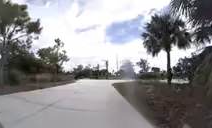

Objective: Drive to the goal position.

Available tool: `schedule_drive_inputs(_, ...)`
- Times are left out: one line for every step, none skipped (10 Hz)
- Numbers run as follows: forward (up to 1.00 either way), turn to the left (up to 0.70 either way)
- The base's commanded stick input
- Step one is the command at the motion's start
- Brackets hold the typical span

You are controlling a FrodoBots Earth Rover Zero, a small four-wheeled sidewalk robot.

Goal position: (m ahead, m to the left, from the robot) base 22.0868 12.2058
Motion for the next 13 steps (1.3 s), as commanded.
schedule_drive_inputs(0.59,0.15)
schedule_drive_inputs(0.59,0.04)
schedule_drive_inputs(0.59,0.02)
schedule_drive_inputs(0.59,0.01)
schedule_drive_inputs(0.59,0.01)
schedule_drive_inputs(0.59,0.01)
schedule_drive_inputs(0.59,0.01)
schedule_drive_inputs(0.59,0.01)
schedule_drive_inputs(0.59,0.01)
schedule_drive_inputs(0.59,0.01)
schedule_drive_inputs(0.59,0.01)
schedule_drive_inputs(0.59,0.01)
schedule_drive_inputs(0.59,0.01)
